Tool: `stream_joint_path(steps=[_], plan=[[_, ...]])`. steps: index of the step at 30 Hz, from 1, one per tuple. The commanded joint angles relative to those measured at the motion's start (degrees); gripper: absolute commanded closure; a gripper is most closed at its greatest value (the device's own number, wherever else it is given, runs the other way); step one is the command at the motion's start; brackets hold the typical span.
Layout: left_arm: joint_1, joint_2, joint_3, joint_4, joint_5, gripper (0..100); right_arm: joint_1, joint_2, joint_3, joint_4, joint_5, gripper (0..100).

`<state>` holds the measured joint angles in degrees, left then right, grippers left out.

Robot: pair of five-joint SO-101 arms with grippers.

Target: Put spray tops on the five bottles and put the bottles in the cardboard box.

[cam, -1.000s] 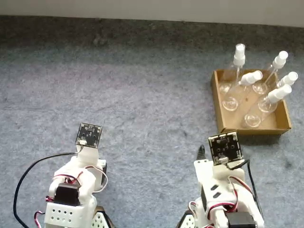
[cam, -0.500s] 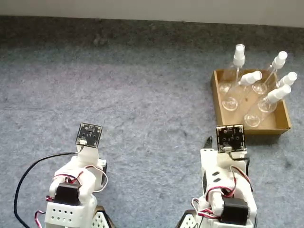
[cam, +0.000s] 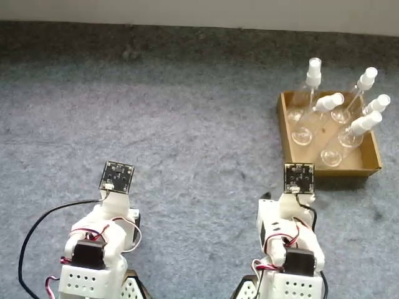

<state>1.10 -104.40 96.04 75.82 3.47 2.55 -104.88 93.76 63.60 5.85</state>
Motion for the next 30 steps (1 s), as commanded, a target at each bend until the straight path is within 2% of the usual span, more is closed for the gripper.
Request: stream_joint_path(steps=[1, 16, 22, 30], plan=[[-0.8, -0.3, 1.1, 0.1, 0.5, 99, 0.4, -0.6, 1.5, -1.5, -0.6, 82.8], [-0.8, -0.3, 1.1, 0.1, 0.5, 99, 0.6, -0.6, 9.6, -0.9, -0.9, 82.8], [-0.8, -0.3, 1.1, 0.1, 0.5, 99, 0.4, -0.6, 9.7, 1.5, -11.6, 82.8], [-1.0, -0.3, 1.1, -0.1, 0.5, 99, -1.8, -0.6, 9.8, 8.2, -12.2, 82.8]])
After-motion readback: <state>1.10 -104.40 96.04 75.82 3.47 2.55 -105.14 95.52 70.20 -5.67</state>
